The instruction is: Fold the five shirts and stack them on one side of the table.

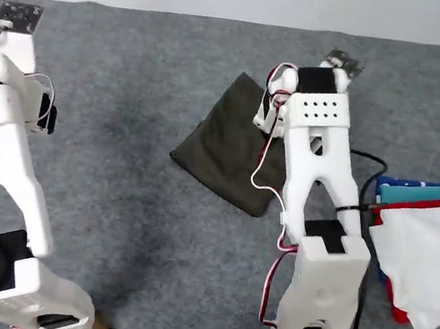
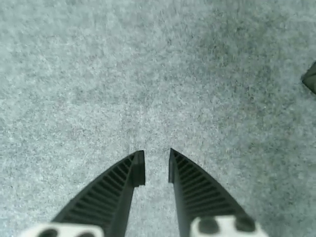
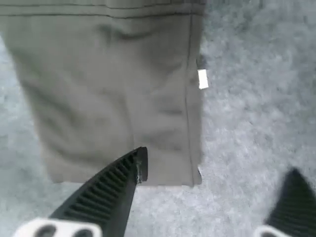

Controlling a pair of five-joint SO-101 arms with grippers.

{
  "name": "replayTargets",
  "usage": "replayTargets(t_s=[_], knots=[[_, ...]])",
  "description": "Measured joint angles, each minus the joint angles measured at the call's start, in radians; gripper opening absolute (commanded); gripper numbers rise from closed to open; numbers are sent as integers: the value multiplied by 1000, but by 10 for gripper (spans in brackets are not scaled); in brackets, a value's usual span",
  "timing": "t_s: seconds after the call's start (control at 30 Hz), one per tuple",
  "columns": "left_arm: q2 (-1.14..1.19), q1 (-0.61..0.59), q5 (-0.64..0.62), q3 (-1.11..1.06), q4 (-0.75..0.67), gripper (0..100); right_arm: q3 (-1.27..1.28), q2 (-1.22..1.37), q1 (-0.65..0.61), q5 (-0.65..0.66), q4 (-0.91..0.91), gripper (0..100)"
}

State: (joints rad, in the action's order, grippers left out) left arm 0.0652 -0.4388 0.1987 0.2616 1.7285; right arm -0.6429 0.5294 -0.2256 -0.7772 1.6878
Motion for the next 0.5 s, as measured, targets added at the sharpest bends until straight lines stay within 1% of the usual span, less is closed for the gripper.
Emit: replayTargets(t_s=[0.33, 0.5], knots=[[0, 0, 0, 0, 0, 87, 11, 245, -20, 0, -213, 494], [0, 0, 0, 0, 0, 87, 11, 270, -43, 0, -284, 494]])
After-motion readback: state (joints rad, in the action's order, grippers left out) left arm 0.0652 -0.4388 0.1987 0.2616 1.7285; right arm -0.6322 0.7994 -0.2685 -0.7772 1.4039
